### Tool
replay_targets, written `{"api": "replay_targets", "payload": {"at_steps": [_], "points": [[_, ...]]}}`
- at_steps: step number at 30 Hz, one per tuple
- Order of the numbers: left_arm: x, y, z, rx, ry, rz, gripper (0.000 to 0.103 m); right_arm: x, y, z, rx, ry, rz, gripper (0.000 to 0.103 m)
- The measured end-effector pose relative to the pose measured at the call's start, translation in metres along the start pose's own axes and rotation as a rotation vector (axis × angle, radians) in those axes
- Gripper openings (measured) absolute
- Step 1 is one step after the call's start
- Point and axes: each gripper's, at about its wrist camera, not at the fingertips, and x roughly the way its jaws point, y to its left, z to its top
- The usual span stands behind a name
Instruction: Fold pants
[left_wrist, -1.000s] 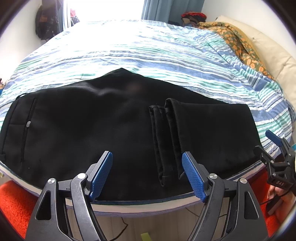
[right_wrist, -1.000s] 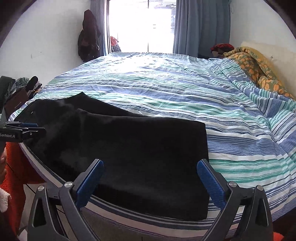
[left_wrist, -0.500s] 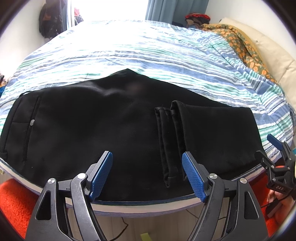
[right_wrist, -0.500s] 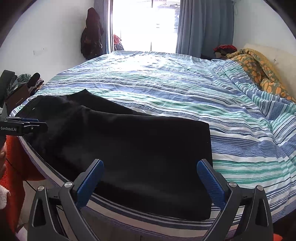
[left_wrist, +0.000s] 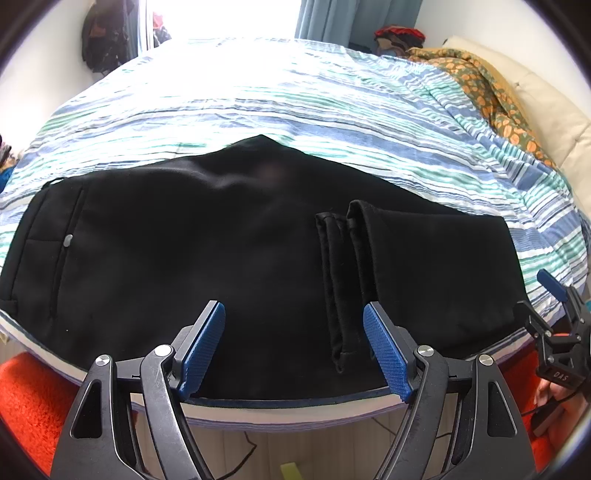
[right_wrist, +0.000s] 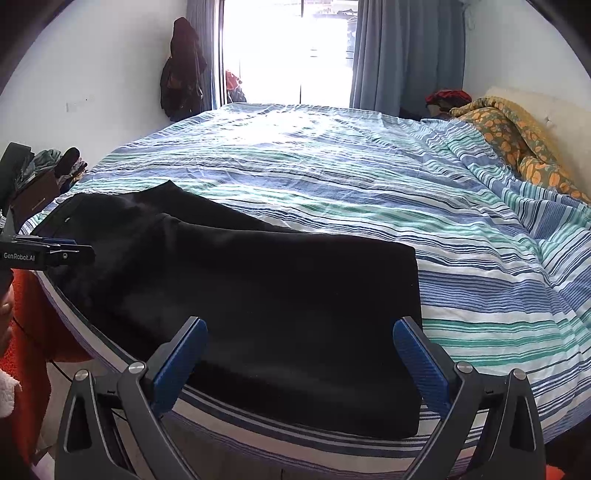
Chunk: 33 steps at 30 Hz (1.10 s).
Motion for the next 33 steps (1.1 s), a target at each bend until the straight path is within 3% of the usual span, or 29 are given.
{"api": "replay_targets", "payload": {"at_steps": [3, 6, 8, 12, 17, 19, 22, 25, 26, 28, 29, 30, 33], "points": [[-0.001, 0.007, 0.005, -0.028, 0.024, -0.014, 0.079, 0.000, 0.000, 0.000, 0.002, 0.000, -0.001, 0.100], [-0.012, 0.039, 0.019, -0.149, 0.027, -0.075, 0.079, -0.005, -0.004, 0.002, 0.015, -0.016, -0.001, 0.100], [-0.025, 0.074, 0.030, -0.251, 0.009, -0.102, 0.080, -0.008, -0.008, 0.003, 0.031, -0.026, 0.000, 0.100], [-0.064, 0.178, 0.036, -0.511, -0.073, -0.106, 0.088, -0.007, -0.015, 0.003, 0.070, -0.018, 0.011, 0.100], [-0.090, 0.285, 0.012, -0.772, -0.077, -0.046, 0.086, -0.001, -0.017, 0.004, 0.086, -0.004, 0.014, 0.100], [-0.088, 0.303, -0.005, -0.830, -0.039, -0.047, 0.086, 0.001, -0.015, 0.005, 0.083, 0.000, 0.016, 0.100], [-0.078, 0.302, -0.020, -0.822, 0.014, -0.041, 0.084, 0.004, -0.009, 0.005, 0.065, 0.006, 0.017, 0.100], [-0.064, 0.294, -0.026, -0.808, 0.033, -0.041, 0.064, 0.008, 0.001, 0.004, 0.034, 0.020, 0.015, 0.100], [-0.061, 0.291, -0.026, -0.805, 0.022, -0.054, 0.046, 0.009, 0.004, 0.003, 0.021, 0.023, 0.013, 0.100], [-0.058, 0.289, -0.019, -0.767, 0.014, -0.009, 0.021, 0.009, 0.009, 0.002, -0.005, 0.026, 0.011, 0.100], [-0.058, 0.288, -0.014, -0.743, 0.008, -0.040, 0.014, 0.009, 0.011, 0.001, -0.016, 0.025, 0.011, 0.100], [-0.059, 0.285, -0.008, -0.716, 0.000, -0.086, 0.013, 0.009, 0.013, 0.001, -0.024, 0.025, 0.011, 0.100], [-0.061, 0.279, 0.008, -0.641, 0.010, -0.036, 0.014, 0.010, 0.016, 0.000, -0.036, 0.029, 0.017, 0.100]]}}
